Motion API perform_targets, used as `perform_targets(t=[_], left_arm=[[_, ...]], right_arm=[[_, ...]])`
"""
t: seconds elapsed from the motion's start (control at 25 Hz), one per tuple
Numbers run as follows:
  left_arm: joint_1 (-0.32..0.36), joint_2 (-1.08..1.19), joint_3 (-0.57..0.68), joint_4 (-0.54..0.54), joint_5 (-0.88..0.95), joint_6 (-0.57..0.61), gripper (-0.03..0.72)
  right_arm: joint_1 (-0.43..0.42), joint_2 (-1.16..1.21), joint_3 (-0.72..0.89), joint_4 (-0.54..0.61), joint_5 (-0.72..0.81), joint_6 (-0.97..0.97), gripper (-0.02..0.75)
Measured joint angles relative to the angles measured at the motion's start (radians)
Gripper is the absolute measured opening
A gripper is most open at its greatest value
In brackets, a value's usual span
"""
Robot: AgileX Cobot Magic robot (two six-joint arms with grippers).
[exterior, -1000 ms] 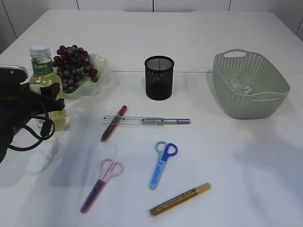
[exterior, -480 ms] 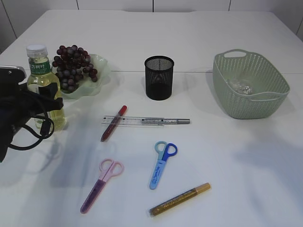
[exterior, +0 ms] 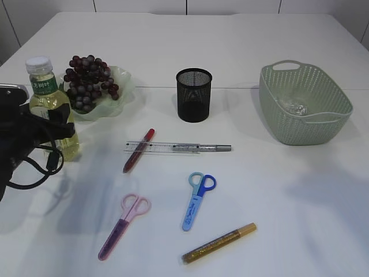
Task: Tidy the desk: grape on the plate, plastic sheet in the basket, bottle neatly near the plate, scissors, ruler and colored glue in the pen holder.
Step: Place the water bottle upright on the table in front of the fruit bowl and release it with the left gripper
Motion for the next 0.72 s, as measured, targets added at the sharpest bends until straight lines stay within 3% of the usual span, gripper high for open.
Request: perform_targets(t=[0.72], left_arm=[[-0.032, -0.043, 0.07, -0.044, 0.006, 0.0, 0.518]], right_arm=[[0.0, 0.0, 0.0, 0.0, 0.0, 0.0, 0.399]])
